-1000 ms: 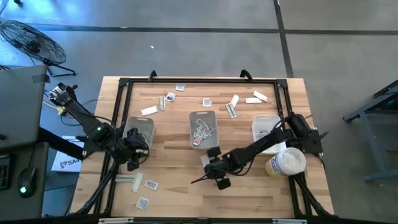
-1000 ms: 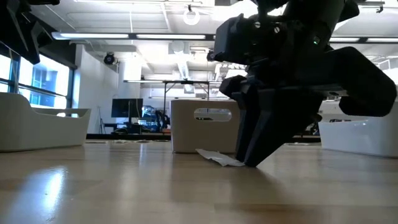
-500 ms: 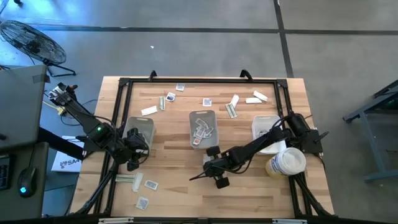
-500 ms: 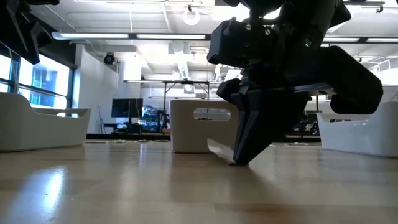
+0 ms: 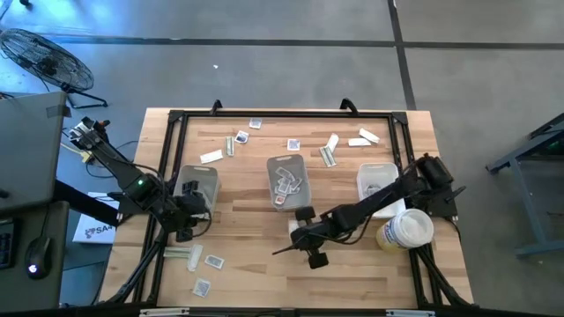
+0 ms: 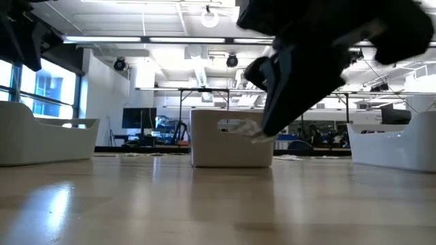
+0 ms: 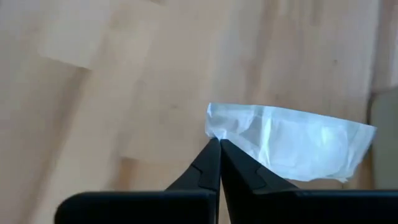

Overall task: Pick & Place First Aid Supplies
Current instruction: Put the bandage pack into the left gray bin

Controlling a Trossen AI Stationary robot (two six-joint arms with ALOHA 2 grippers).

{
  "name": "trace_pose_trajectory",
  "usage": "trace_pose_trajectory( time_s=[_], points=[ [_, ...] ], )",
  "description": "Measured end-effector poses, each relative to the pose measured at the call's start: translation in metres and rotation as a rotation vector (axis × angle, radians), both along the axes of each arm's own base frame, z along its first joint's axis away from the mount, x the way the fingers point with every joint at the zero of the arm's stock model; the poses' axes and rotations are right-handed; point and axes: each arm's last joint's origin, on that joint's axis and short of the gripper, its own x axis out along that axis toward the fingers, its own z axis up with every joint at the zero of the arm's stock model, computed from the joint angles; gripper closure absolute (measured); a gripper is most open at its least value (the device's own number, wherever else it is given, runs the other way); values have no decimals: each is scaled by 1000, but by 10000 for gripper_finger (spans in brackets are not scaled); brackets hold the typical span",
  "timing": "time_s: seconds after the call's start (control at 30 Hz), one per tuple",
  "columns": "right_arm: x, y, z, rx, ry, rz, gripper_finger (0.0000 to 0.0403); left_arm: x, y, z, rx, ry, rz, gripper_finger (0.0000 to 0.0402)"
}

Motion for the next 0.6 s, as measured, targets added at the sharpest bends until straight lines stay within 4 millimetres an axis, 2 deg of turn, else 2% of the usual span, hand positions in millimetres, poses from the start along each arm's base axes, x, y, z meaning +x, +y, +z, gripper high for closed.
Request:
trace_pose_trajectory(
  time_s=[0.1, 0.23, 0.47, 0.6],
  points=[
    [-3, 3, 9, 47, -14, 23, 402, -1, 1, -1, 113, 5, -126, 273],
    [-5, 6, 31, 120, -87, 56, 402, 1, 0, 1, 168, -37, -173, 273],
    [-6, 12, 59, 267, -209, 168, 402, 16, -6, 17, 169, -309, -47, 273],
    [-4, 15, 64, 330, -239, 197, 402, 24, -12, 30, 68, -447, 14, 273]
  ],
)
